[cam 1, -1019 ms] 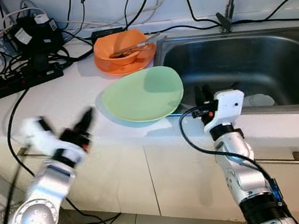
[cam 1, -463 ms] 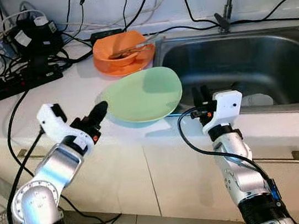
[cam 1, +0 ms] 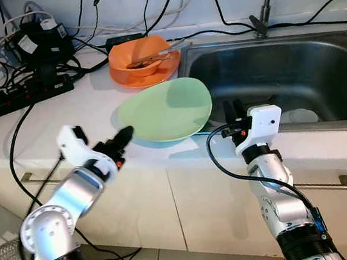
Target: Kitchen organization
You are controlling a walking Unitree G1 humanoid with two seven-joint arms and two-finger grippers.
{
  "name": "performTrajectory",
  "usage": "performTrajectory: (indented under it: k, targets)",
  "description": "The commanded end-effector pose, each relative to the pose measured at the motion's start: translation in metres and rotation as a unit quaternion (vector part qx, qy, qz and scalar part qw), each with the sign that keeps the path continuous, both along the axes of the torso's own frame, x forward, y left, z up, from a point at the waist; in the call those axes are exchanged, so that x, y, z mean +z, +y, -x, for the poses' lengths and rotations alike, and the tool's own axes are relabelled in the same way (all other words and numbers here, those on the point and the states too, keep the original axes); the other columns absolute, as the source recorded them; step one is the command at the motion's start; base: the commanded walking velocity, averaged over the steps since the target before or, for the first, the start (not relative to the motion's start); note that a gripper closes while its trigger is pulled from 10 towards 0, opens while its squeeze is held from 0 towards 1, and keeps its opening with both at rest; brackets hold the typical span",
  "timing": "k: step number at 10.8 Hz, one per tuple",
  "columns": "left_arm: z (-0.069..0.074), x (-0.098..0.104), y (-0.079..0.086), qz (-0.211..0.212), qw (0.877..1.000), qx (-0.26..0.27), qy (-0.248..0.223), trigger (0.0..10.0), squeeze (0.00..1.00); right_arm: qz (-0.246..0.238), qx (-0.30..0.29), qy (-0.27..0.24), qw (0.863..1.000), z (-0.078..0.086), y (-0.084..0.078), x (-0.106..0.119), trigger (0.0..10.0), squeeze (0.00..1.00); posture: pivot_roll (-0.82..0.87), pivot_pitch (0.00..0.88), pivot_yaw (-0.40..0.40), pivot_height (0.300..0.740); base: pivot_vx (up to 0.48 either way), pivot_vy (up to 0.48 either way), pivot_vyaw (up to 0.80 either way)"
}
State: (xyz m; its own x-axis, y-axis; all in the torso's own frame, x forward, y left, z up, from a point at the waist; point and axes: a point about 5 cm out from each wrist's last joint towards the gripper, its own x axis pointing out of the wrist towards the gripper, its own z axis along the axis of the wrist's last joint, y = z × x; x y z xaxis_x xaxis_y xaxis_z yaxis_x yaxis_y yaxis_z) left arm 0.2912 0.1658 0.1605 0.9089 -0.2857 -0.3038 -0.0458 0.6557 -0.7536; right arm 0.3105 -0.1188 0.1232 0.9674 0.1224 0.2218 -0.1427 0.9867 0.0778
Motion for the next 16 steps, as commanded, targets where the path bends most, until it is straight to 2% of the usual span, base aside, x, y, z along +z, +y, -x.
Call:
performTrajectory:
  k: [1,4,11,16]
  targets:
    - [-0.006,0.003,-0.005,-0.002,1.0,-0.002,0.005,10.0,0.0,0.005,0.0,0.034,0.999,0.003,-0.001,-0.013,10.0,0.0,0.09,0.006,0.11,0.74,0.0,0.0,0.0]
    - [-0.013,0.002,-0.017,0.012,1.0,-0.008,0.01,10.0,0.0,0.007,0.003,0.034,0.999,0.003,-0.001,-0.013,10.0,0.0,0.07,0.009,0.104,0.74,0.0,0.0,0.0]
    - [-0.031,-0.004,-0.038,0.014,1.0,0.009,0.015,10.0,0.0,0.011,0.015,0.035,0.999,0.003,0.001,-0.011,10.0,0.0,0.05,0.01,0.084,0.74,0.0,0.0,0.0]
    - [-0.034,-0.013,-0.05,0.003,1.0,0.002,0.025,10.0,0.0,0.014,0.025,0.037,0.999,0.003,0.004,-0.011,10.0,0.0,0.05,0.0,0.081,0.74,0.0,0.0,0.0]
